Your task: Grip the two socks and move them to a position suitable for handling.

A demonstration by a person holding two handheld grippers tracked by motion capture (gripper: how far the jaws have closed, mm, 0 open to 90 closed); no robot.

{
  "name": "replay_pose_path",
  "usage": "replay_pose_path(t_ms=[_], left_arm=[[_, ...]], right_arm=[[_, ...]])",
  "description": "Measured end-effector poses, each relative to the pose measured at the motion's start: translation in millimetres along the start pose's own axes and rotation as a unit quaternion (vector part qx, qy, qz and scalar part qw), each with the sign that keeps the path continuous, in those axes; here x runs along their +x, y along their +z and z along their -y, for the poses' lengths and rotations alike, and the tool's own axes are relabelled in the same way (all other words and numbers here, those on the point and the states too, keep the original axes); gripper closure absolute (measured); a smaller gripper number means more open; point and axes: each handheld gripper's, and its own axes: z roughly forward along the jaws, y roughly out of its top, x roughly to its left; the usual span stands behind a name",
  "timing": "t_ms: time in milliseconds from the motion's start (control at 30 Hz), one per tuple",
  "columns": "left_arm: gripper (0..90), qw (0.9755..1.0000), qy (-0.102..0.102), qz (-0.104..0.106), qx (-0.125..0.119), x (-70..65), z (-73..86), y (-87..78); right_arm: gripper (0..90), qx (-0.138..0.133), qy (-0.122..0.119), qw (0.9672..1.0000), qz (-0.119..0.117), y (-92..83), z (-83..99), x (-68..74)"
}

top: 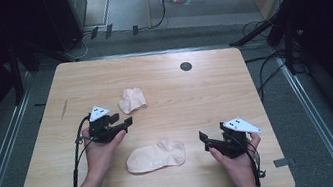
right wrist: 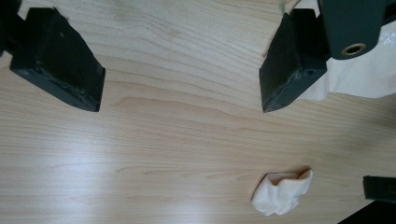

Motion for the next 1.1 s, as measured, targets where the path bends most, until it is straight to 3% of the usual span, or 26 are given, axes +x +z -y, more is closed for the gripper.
replay_pose_path(t_ms=[167,367,567,767,800,833,900,1000,1100], left_arm=[[41.0,0.9999,0.004,-0.012,-0.004,1.6,-11.4,16.5],[39.9,0.9996,0.000,-0.025,0.013,5.2,-21.5,38.5],[36.0,0.9969,-0.002,-0.069,0.036,9.2,-30.2,69.9],[34.5,0.9952,0.007,-0.076,0.061,5.1,-34.9,89.2],[36.6,0.9935,0.008,-0.086,0.074,4.1,-34.1,95.8],[38.6,0.9901,0.011,-0.104,0.093,4.0,-32.4,101.4],[43.5,0.9883,0.019,-0.122,0.090,2.1,-31.5,102.6],[55.7,0.9880,0.020,-0.129,0.083,3.4,-31.6,103.2],[81.0,0.9900,0.012,-0.117,0.078,10.4,-32.1,101.5]], right_arm=[[14.8,-0.001,0.000,1.0000,0.002,0.3,0.4,-0.3],[14.9,0.004,0.001,1.0000,0.002,2.3,1.5,1.3],[14.9,0.009,-0.003,1.0000,0.001,3.5,2.7,4.4],[14.8,0.010,-0.001,1.0000,0.002,4.4,3.1,3.5],[14.9,0.010,-0.002,0.9999,0.002,4.6,3.1,3.4],[14.9,0.010,-0.002,0.9999,0.003,4.6,3.2,3.4],[14.9,0.011,-0.004,0.9999,0.004,4.4,3.4,3.4],[14.9,0.012,-0.006,0.9999,0.007,4.7,3.9,3.0],[14.9,0.016,-0.003,0.9998,0.006,5.8,4.2,2.8]])
